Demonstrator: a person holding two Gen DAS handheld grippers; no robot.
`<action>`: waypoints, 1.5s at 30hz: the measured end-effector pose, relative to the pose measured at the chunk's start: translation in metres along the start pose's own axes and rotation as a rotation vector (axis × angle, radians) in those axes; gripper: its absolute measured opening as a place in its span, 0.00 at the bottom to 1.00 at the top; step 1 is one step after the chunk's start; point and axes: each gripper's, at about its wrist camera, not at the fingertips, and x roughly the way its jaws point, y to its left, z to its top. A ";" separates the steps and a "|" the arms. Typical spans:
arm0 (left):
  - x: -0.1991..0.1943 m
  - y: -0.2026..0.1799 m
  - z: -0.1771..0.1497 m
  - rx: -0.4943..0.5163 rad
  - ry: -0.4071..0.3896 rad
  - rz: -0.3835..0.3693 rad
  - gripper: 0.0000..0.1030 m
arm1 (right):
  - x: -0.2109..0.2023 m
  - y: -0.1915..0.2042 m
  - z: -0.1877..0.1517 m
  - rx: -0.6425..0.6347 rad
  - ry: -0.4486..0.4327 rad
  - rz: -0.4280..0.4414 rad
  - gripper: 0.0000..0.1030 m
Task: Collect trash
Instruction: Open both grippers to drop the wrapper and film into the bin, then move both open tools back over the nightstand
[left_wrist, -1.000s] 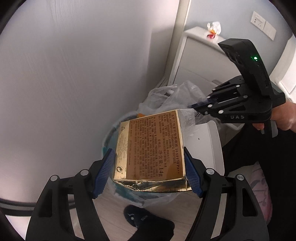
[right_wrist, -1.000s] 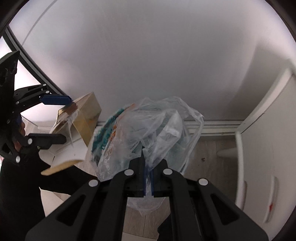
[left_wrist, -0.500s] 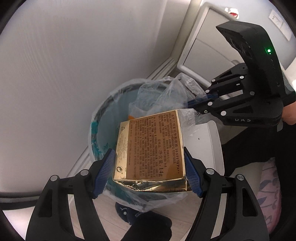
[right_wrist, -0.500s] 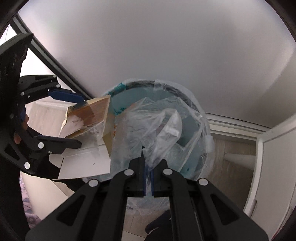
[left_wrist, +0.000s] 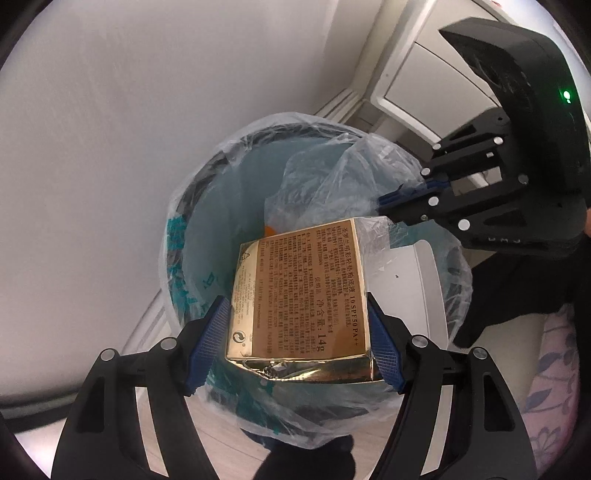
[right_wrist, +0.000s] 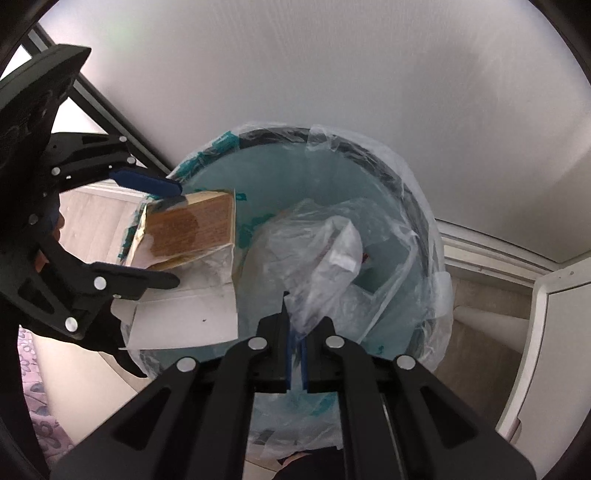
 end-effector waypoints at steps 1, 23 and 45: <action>-0.001 -0.001 0.001 0.007 -0.004 0.003 0.67 | 0.001 0.001 0.000 -0.009 0.000 -0.006 0.05; -0.070 -0.011 0.006 -0.024 -0.182 0.028 0.94 | -0.098 0.001 -0.028 0.058 -0.238 -0.057 0.89; -0.211 -0.144 0.117 0.203 -0.445 -0.046 0.94 | -0.353 -0.074 -0.142 0.458 -0.631 -0.344 0.89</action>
